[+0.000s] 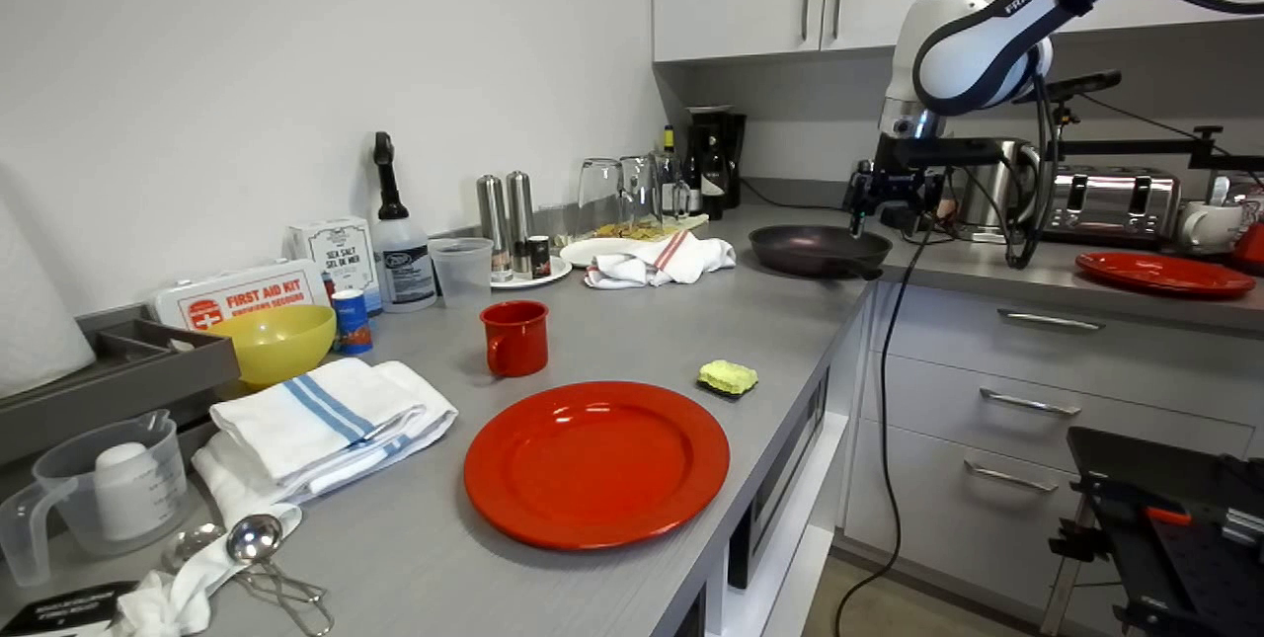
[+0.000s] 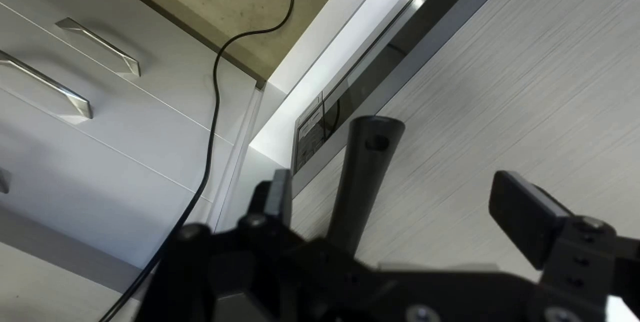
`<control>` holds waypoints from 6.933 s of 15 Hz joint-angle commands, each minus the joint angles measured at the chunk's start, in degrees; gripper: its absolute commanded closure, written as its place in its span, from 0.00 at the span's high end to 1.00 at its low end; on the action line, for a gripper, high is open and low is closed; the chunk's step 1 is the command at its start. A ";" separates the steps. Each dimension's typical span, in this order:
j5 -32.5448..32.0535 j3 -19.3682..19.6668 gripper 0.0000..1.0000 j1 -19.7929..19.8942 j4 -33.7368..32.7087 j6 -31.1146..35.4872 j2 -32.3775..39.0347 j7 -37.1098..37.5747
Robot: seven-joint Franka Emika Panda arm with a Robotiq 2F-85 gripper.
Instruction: Move the pan to the left
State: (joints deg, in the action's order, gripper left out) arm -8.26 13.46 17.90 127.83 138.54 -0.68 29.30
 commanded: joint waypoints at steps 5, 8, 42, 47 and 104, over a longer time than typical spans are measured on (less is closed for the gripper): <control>-1.50 1.10 1.00 -0.60 -0.91 1.88 2.50 2.14; -0.41 1.81 1.00 -0.68 -2.62 3.68 6.09 4.59; 9.63 8.18 0.44 -0.17 -25.72 1.71 29.31 11.76; 10.51 7.58 0.17 0.12 -26.25 1.49 29.38 10.37; 12.04 7.07 1.00 -0.57 -29.88 -7.87 28.67 5.22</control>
State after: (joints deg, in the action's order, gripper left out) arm 2.02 20.82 16.63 100.87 130.83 25.79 33.89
